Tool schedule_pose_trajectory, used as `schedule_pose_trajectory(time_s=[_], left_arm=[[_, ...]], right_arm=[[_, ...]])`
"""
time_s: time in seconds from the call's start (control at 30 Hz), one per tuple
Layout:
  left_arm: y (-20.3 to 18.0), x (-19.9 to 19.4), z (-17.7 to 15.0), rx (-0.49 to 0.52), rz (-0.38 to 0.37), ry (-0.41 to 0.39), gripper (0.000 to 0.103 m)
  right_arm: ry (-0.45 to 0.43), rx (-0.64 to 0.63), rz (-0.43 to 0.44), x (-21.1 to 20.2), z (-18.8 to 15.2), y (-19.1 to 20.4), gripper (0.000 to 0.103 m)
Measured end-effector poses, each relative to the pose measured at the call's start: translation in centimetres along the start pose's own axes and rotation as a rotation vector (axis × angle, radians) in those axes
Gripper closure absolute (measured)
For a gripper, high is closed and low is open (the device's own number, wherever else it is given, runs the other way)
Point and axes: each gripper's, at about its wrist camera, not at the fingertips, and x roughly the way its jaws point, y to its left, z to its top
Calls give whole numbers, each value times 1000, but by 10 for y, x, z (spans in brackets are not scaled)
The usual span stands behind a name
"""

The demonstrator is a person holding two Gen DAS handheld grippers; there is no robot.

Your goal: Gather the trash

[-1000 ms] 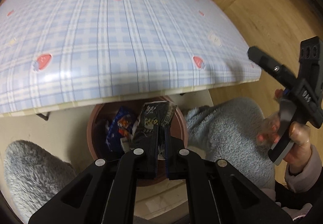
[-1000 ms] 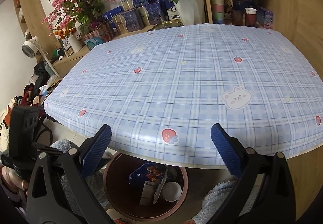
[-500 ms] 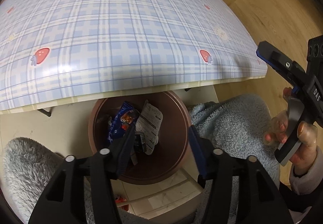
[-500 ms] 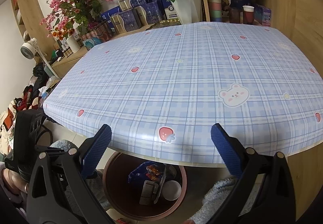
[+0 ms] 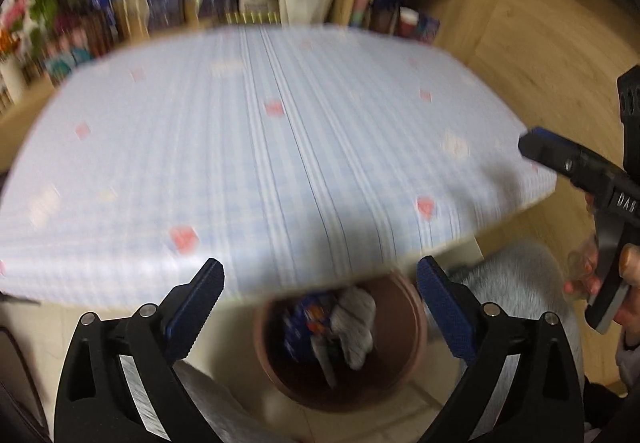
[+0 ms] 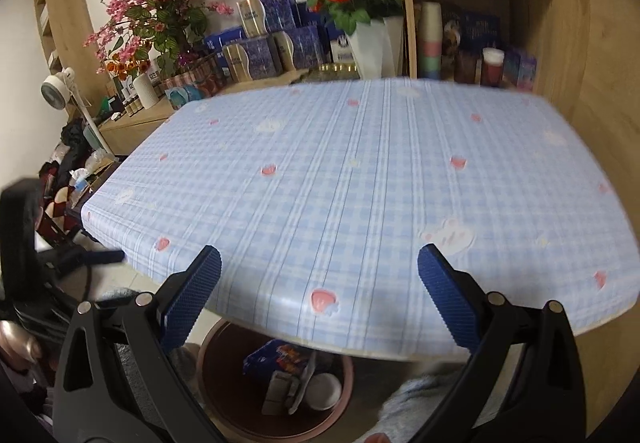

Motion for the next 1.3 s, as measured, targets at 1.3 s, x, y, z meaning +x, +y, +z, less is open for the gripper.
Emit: schedule_pose_trajectory(time_s=[1.3], left_arm=[[5,-128,58,14,264,-415,6]], right_arm=[[-167,-96,-35,-64,64,43,6]])
